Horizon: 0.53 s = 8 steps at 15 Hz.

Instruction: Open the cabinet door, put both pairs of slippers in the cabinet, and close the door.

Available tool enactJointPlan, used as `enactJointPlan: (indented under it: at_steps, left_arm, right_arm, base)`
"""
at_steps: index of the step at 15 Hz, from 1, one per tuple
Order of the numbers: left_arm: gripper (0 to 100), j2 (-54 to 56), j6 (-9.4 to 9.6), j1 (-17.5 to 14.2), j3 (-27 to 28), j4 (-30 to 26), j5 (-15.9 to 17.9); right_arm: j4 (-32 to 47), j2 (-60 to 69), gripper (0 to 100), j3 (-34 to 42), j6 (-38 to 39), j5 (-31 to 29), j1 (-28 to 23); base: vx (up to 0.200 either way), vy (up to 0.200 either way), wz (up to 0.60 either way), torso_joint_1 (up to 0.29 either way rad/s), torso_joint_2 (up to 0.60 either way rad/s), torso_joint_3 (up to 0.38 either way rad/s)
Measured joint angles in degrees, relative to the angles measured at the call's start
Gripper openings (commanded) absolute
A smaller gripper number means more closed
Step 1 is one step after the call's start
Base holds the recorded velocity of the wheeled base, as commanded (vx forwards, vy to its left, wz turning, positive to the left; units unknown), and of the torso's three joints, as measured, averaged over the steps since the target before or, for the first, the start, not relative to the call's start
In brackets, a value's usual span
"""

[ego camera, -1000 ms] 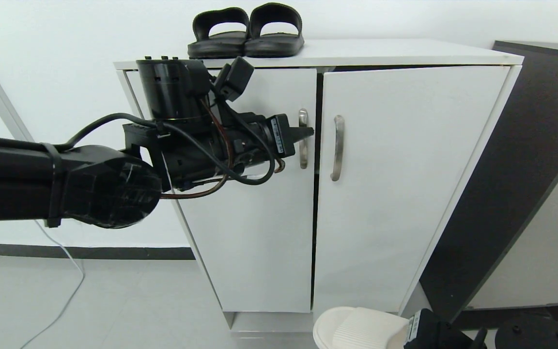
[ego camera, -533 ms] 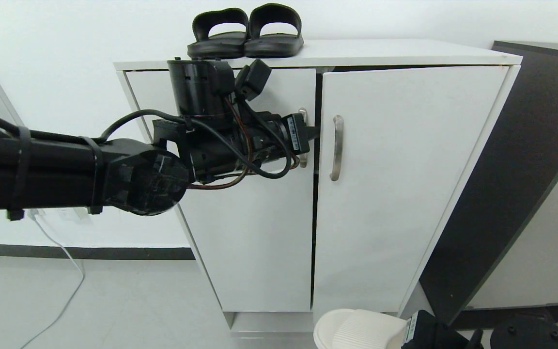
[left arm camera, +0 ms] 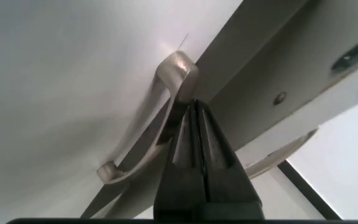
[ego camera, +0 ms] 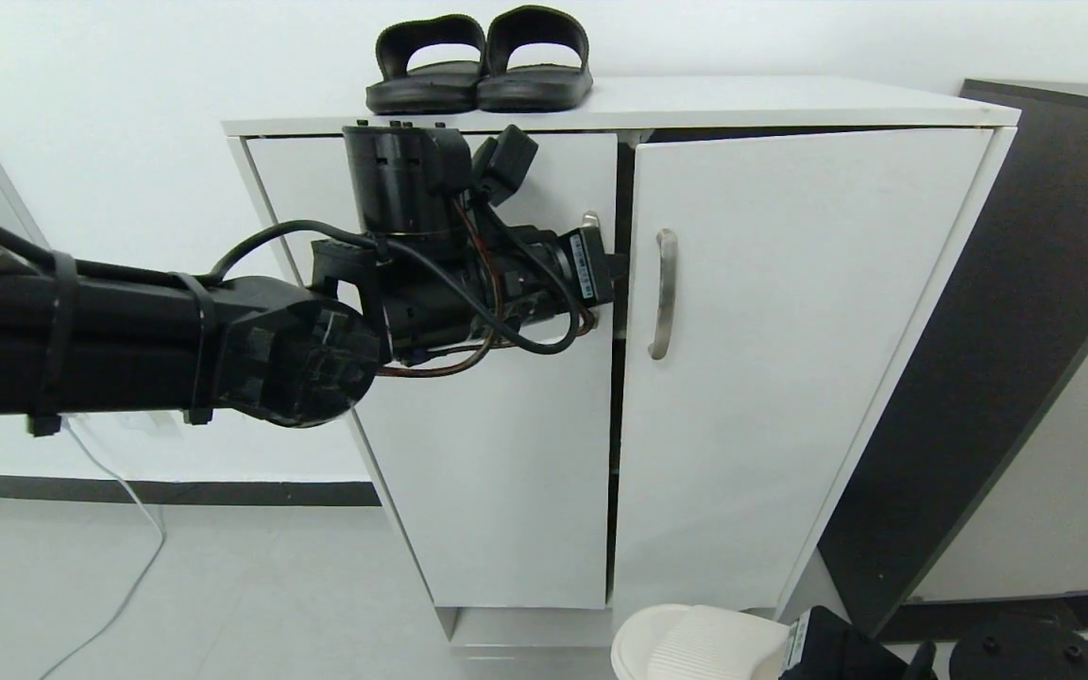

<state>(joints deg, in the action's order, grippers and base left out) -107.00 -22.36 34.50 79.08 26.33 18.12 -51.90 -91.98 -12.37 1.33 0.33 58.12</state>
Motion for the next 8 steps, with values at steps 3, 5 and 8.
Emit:
enactJointPlan:
  at_steps: [3,5,8]
  left_arm:
    - [0,2.5,-0.16,2.1,-3.4,-0.1,0.0]
    - [0,3.7,-0.02,5.0,-4.1,0.0,0.1]
    - [0,4.4,1.62,11.6,-5.0,0.5,-0.2]
  right_arm:
    - [0.0,-0.3,0,-0.2,0.1,0.0,1.3]
    - [-0.3,-0.2,0,0.1,0.3,0.1,2.8]
    - [-5.0,-0.3,0,1.9,0.7,-0.1,6.4]
  base:
    - [-0.200,0.000,0.00,0.009,0.00,0.006]
    - [-0.200,0.000,0.00,-0.007,0.00,0.002]
    - [-0.200,0.000,0.00,0.007,0.00,0.002]
